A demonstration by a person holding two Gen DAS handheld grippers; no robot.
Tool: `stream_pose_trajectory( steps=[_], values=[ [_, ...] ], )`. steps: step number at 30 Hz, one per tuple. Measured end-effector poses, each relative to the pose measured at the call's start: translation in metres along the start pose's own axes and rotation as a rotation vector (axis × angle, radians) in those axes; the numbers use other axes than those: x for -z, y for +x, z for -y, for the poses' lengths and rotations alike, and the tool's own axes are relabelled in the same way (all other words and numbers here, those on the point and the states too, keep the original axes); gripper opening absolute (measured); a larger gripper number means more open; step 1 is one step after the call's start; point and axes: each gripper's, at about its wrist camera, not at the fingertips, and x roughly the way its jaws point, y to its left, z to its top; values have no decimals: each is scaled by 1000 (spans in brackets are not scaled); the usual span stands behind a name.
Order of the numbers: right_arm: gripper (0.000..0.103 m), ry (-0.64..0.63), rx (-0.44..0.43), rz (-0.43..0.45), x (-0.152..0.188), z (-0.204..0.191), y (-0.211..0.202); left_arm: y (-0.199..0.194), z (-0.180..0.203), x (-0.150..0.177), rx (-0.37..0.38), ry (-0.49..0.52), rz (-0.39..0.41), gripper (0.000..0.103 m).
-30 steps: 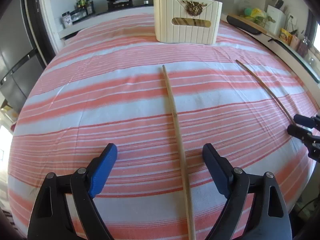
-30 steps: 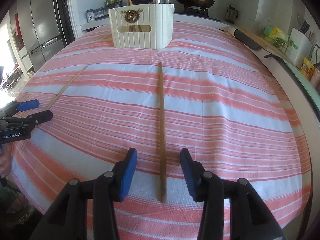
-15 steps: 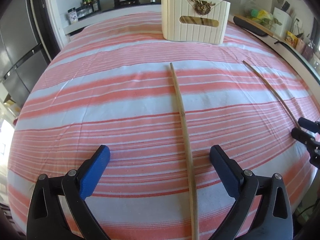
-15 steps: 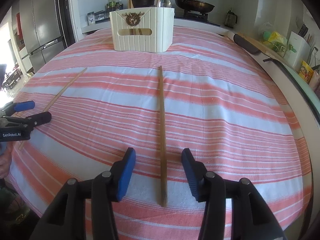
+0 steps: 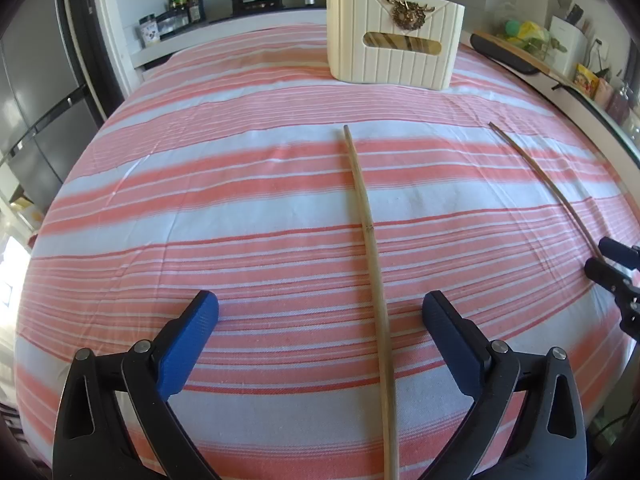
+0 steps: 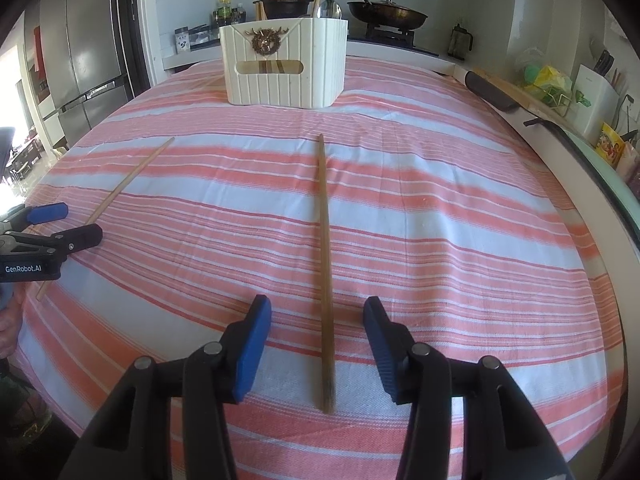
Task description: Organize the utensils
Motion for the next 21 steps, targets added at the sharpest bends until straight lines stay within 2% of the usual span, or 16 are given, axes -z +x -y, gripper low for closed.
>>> stream_pose_trajectory(
  steps=[16,21],
  values=[
    [49,1,9,17,2,-2,-1,0,-1,0,2,-2,-1,102],
    [49,1,1,-7,-1,-1,0,1,-2,-1,12,-2,-6,102]
  ],
)
